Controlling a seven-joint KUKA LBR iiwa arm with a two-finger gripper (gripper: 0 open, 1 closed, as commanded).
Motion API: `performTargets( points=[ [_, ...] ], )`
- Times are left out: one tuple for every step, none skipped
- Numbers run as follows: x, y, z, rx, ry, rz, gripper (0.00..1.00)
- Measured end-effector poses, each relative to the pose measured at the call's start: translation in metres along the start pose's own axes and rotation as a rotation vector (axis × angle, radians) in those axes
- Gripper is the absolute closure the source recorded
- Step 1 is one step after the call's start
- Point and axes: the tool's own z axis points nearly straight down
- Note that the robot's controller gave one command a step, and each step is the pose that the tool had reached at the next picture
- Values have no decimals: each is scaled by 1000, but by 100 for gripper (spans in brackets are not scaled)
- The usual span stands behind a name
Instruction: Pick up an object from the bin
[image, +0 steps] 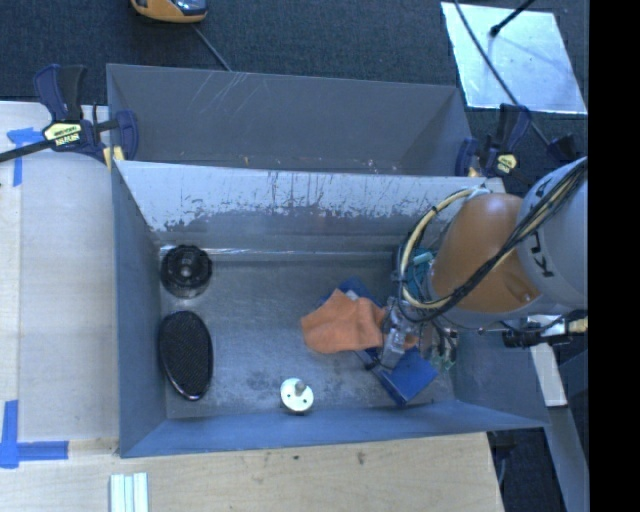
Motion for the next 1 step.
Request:
performTargets(
  points=[
    [0, 0, 0, 0, 0, 0, 100]
  ],
)
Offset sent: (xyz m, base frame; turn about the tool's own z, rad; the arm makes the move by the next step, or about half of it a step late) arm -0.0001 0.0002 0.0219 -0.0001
